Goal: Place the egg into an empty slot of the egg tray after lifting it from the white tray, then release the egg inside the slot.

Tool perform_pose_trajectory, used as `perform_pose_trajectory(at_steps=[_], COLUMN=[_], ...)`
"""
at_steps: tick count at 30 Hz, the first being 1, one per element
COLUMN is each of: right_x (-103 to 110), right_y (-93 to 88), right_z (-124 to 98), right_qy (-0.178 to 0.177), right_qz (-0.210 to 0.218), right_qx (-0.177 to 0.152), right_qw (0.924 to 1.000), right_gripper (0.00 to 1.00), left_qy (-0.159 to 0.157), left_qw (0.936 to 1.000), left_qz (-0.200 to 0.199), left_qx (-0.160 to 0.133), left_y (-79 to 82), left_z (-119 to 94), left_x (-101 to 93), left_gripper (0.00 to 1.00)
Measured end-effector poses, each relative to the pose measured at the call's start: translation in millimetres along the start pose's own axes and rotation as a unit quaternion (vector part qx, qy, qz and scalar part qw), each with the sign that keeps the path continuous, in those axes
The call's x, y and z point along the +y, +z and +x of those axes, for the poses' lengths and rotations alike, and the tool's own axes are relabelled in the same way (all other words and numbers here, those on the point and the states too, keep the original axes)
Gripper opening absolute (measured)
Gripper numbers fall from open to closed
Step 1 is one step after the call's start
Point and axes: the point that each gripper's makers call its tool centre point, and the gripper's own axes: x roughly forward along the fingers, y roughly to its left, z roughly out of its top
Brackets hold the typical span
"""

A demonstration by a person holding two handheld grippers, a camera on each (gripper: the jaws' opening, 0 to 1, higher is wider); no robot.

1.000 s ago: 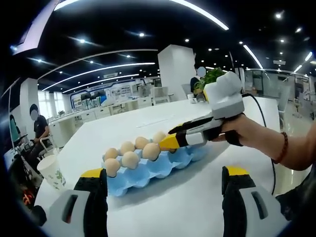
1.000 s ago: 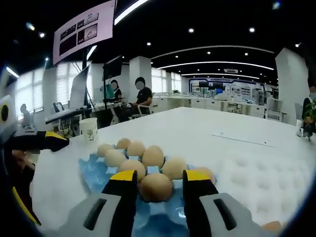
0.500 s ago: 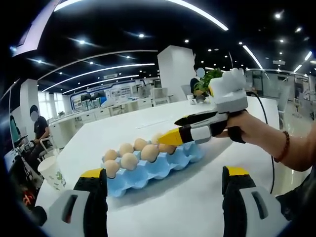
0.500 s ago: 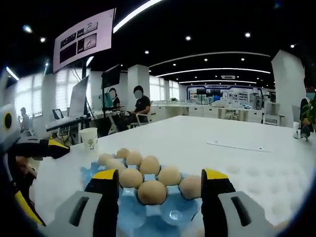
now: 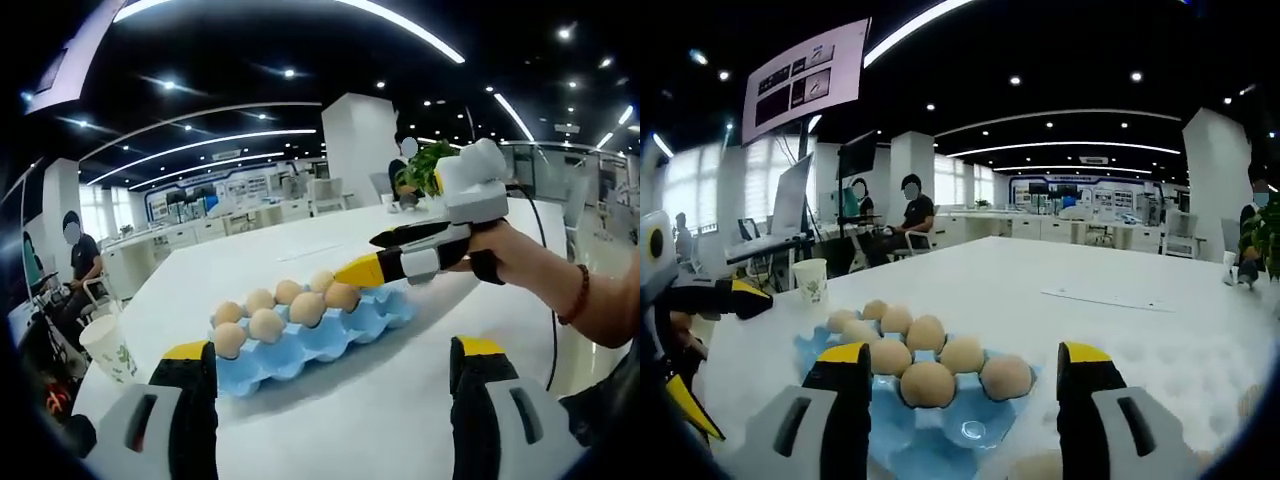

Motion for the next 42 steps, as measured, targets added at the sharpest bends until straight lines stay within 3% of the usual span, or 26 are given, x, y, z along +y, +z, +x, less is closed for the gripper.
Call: perform_pose_trajectory(at_steps=[18,42], right_x=[-25,-65], right_y=[4.2,1.9], right_z=[-23,-49], right_qy=[-0.029,-0.077], right_qz=[0.001,0.009], right_qx=[-0.006,0.0], right_qw=[0.9996,0.997], right_gripper=[0.79,0.79], left_qy=[0.002,-0.002], left_qw=[1.0,0.9996], left_qz=[0.0,-0.023], left_qx=[0.003,-0.018], left_y=[-1.3,5.1], left_z=[-3,-5], left_x=[0.7,-2.0], left_gripper=[0.99,0.99])
